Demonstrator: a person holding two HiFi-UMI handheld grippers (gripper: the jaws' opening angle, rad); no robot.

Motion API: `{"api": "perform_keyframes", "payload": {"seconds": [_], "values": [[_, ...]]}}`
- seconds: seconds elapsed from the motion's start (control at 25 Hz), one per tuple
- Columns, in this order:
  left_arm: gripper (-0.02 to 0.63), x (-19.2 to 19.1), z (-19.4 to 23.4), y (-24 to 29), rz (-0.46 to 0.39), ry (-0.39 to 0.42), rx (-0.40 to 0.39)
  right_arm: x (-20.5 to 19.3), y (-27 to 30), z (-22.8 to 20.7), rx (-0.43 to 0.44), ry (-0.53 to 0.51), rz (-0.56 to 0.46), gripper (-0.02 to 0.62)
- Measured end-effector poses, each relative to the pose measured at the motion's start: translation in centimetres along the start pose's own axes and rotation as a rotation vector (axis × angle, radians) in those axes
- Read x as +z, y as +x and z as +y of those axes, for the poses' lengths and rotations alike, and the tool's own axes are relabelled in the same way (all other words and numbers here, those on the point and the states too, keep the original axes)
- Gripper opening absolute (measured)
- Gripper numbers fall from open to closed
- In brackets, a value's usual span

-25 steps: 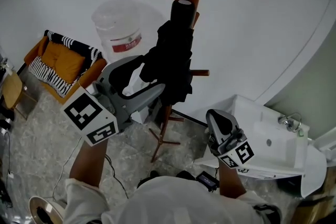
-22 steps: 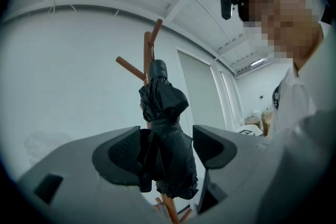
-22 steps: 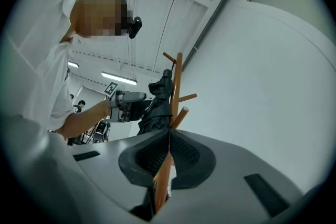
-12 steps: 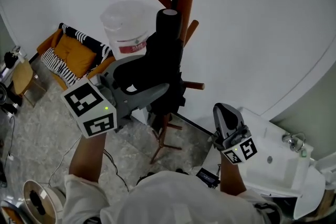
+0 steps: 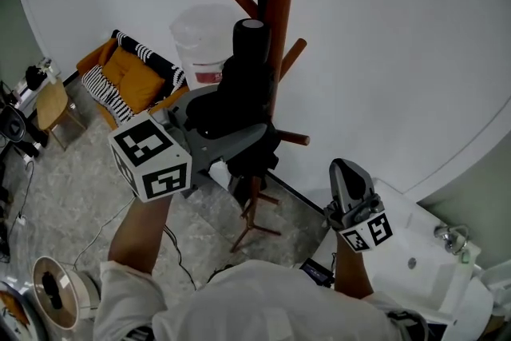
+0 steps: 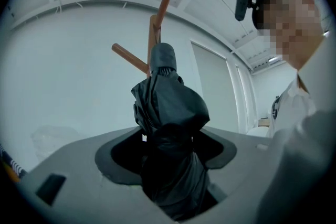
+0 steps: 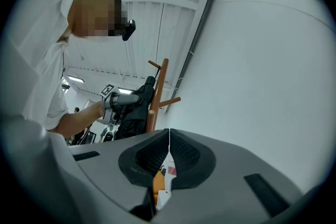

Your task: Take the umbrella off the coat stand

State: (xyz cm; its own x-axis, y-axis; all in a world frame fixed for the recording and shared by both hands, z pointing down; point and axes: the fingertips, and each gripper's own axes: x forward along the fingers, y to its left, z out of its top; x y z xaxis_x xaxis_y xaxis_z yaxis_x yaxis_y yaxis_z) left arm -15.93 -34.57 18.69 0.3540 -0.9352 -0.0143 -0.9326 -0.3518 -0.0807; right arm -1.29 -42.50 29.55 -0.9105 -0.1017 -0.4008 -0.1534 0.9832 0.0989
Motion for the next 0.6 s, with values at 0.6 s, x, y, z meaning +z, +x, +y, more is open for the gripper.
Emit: {"api": "perform_keyframes", "payload": {"seconds": [0.6], "values": [[0.259,2.0,-1.5,-1.5,-0.106,-0.018,-0.023,0.6,0.3,0.3,0.048,0.035,-0.04,0.015]]}}
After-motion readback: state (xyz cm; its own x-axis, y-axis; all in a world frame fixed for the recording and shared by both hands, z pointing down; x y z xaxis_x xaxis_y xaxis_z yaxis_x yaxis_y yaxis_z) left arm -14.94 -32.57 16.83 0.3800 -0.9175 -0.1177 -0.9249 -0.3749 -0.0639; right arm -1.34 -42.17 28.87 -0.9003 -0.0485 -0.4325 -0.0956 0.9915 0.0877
